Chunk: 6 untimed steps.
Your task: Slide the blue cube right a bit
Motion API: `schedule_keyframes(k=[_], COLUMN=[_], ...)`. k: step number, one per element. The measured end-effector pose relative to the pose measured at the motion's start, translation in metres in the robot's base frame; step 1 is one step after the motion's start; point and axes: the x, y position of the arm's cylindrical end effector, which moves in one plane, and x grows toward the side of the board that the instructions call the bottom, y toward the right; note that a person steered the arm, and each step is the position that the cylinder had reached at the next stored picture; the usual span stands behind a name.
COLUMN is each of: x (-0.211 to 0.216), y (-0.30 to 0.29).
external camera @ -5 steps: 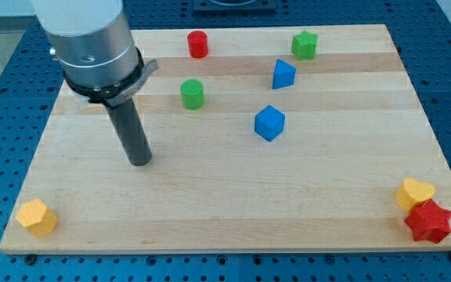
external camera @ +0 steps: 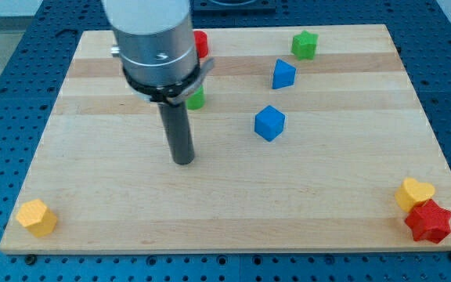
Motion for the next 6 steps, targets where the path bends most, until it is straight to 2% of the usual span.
schedule_keyframes(k=[2,4,6], x=[0.000,-0.004,-0.035], y=[0.048,0.069,0.085])
